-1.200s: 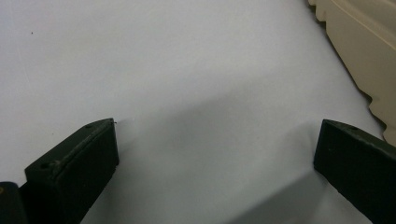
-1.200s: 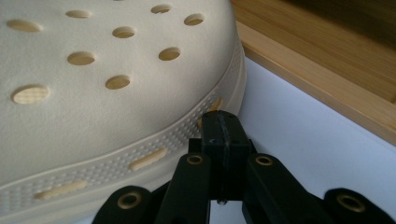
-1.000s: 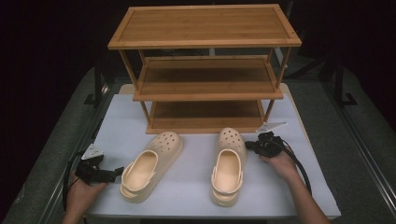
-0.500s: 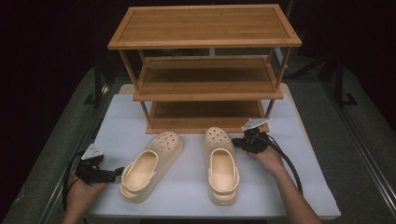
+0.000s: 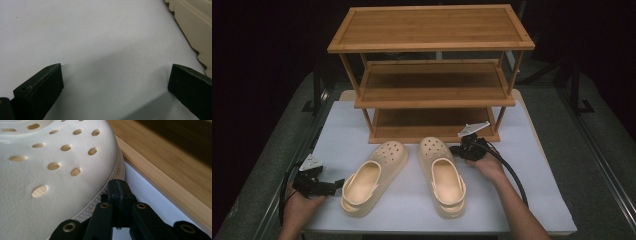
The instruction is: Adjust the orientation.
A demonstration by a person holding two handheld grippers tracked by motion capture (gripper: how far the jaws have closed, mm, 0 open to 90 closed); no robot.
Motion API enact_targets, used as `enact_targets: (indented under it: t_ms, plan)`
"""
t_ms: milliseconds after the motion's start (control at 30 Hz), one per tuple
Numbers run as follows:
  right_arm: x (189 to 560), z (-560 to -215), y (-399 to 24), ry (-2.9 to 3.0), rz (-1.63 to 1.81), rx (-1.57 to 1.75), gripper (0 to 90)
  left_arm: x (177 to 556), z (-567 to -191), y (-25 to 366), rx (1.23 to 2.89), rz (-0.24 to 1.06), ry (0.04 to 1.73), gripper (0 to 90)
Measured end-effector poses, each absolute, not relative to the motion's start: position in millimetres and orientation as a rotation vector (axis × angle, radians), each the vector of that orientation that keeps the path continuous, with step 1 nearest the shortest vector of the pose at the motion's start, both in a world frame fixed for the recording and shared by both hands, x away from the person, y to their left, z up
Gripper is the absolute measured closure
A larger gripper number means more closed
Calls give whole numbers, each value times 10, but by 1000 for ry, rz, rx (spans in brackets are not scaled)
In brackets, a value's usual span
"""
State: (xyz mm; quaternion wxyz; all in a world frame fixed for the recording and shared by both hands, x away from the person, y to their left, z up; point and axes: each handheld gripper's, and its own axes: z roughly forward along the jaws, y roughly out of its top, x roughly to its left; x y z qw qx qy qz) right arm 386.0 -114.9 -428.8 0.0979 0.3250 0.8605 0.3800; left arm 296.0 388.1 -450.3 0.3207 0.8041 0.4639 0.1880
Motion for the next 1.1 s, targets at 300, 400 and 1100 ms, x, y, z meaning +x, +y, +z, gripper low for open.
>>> enact_targets:
  t_ms: [300,400,1100]
  plan:
    - [3895,-4270,-978,2566,1134,932,896,2960,-4502,3881,2113,494,1219,0]
    - [3899,-4262,-914,2575,1141,915,895,2960,-4502,3881,2113,494,1219,0]
    - [3523,-4010,-1432,2462,1228,1086,595,2957,-4501,3886,2110,494,1216,0]
